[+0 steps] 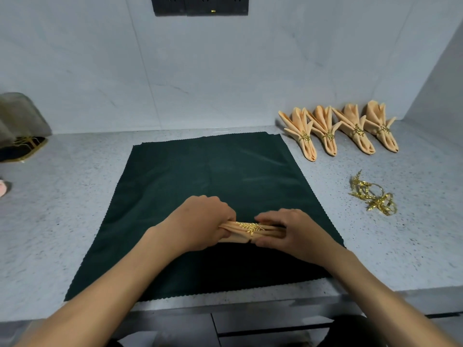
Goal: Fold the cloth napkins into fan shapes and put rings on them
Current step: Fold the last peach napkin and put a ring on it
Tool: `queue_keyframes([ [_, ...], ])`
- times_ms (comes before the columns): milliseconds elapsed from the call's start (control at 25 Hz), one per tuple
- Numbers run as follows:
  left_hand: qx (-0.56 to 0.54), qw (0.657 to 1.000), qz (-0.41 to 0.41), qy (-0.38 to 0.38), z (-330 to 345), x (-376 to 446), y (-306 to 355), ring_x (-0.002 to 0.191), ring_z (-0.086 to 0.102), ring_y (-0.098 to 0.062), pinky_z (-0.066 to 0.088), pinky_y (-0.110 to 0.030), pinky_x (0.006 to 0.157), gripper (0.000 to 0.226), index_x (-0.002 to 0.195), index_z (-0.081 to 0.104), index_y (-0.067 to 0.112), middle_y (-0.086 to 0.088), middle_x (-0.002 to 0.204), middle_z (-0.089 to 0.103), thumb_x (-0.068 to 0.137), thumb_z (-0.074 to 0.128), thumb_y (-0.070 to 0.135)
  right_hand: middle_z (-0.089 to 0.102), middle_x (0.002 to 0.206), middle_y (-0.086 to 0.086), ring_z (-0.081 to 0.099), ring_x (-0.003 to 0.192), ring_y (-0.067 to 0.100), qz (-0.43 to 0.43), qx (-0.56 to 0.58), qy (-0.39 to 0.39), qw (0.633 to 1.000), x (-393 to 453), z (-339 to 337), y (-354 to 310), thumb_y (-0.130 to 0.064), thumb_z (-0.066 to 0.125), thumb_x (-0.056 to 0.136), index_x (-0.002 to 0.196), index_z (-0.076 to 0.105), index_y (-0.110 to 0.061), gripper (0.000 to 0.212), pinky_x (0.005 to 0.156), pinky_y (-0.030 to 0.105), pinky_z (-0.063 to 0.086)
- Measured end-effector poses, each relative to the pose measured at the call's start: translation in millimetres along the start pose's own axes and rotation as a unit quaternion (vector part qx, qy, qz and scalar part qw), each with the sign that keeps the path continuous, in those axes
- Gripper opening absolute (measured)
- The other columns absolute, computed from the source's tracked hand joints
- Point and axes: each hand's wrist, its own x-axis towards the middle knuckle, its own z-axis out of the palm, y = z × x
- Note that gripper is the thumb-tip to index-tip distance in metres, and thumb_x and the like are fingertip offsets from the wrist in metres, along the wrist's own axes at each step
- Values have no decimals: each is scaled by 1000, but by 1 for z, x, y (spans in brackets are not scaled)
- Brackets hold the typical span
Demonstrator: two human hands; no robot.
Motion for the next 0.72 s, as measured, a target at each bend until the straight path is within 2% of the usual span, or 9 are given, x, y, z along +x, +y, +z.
queue_keyframes([
  [80,15,1000,-4,-19,2,-2,-2,92,62,-17,48,-32,76,23,111,60,34,9,103,65,96,48,47,66,97,-21,55,90,3,2,-10,14,1000,-7,4,9,-43,76,81,114,70,-32,36,82,24,46],
  [160,33,999,15,-4,2,0,3,90,61,-17,42,-30,75,32,112,57,32,9,100,65,92,50,55,67,94,-20,53,85,3,-20,-18,40,999,-9,10,13,-35,76,83,105,72,-29,22,75,22,46],
  [280,68,996,62,17,8,13,22,97,57,-17,38,-33,80,46,112,54,28,10,103,62,83,57,64,66,90,-18,52,79,3,-28,-14,70,997,-8,16,13,-27,77,83,98,73,-28,16,71,24,47],
  [400,91,992,83,-3,14,27,30,95,60,-20,39,-33,76,34,106,57,26,5,100,65,89,57,55,65,87,-18,51,75,4,-39,-21,89,995,-9,19,13,-27,77,81,95,72,-28,15,68,22,45],
  [560,97,992,79,20,13,27,29,90,56,-18,40,-32,75,20,96,59,25,5,93,64,91,54,43,62,79,-16,52,70,4,-25,1,117,993,-12,23,6,-33,75,82,86,70,-26,10,64,20,42],
  [720,101,989,74,78,15,24,25,86,43,-15,40,-32,84,10,94,60,30,9,93,65,91,52,33,62,73,-15,57,66,7,16,42,133,990,-15,26,-4,-50,66,83,80,68,-25,26,59,23,45],
])
